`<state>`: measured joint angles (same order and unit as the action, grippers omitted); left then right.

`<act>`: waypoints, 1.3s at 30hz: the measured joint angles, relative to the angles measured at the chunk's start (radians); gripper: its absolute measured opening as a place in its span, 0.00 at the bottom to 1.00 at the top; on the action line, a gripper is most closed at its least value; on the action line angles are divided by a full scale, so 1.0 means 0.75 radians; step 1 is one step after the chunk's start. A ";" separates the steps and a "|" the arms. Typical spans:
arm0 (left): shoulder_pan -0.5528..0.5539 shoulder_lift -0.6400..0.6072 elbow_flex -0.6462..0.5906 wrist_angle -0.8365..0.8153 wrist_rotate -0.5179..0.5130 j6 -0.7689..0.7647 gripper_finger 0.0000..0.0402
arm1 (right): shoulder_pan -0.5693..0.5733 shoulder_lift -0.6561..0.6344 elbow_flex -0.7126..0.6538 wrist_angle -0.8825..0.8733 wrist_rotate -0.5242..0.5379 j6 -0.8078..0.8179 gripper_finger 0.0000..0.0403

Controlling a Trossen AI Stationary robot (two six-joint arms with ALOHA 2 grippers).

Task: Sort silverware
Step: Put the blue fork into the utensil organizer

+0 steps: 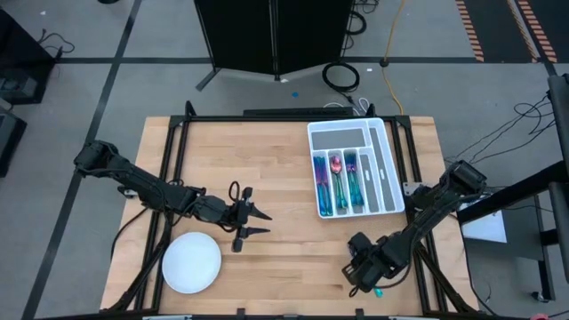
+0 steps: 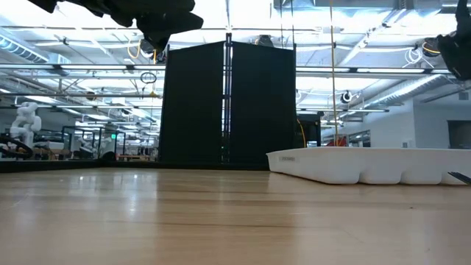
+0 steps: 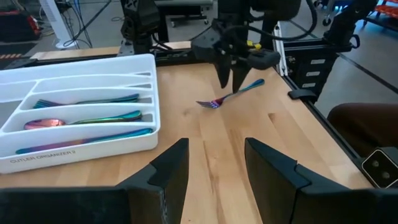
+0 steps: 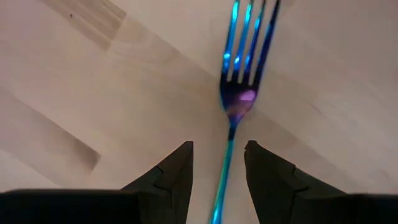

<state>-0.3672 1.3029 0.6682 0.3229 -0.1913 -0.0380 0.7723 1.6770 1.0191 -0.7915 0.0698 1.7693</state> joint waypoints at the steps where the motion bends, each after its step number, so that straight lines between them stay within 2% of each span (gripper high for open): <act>1: 0.002 0.000 0.000 0.001 0.000 0.000 0.39 | 0.004 0.012 0.000 0.011 0.000 0.000 0.33; 5: 0.010 0.000 0.000 0.001 0.000 0.000 0.39 | 0.012 0.065 0.000 0.009 -0.001 0.005 0.33; 12: 0.009 0.000 0.000 0.003 0.000 0.001 0.39 | 0.011 0.135 0.002 0.017 -0.090 0.002 0.31; 15: 0.009 0.000 0.000 0.004 0.000 0.001 0.39 | 0.010 0.135 0.005 0.022 -0.098 0.001 0.25; 21: 0.009 0.000 0.000 0.006 0.000 0.001 0.39 | 0.011 0.133 0.004 0.032 -0.090 0.001 0.04; 26: 0.009 0.000 0.000 0.006 0.000 0.001 0.39 | -0.006 0.128 0.011 0.019 -0.092 -0.014 0.03; 32: 0.009 0.000 0.000 0.007 0.000 0.001 0.39 | -0.047 0.127 0.125 -0.085 -0.029 -0.134 0.01; 39: 0.009 0.000 0.000 0.011 0.000 0.001 0.39 | -0.172 0.089 0.290 -0.377 0.165 -0.239 0.00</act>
<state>-0.3603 1.3029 0.6682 0.3313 -0.1913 -0.0372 0.6430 1.7440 1.2366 -1.0745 0.1936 1.5899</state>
